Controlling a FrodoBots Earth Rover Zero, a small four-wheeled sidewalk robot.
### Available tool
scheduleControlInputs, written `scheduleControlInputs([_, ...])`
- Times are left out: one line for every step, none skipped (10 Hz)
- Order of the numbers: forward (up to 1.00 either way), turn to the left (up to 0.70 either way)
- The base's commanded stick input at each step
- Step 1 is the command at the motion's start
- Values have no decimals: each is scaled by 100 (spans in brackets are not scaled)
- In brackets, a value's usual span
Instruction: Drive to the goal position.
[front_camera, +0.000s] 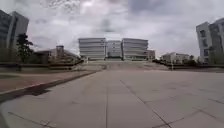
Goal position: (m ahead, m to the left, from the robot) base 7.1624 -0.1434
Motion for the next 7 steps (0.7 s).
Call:
scheduleControlInputs([100,0])
scheduleControlInputs([100,0])
scheduleControlInputs([100,0])
scheduleControlInputs([100,0])
scheduleControlInputs([100,0])
scheduleControlInputs([100,-29])
scheduleControlInputs([100,-40])
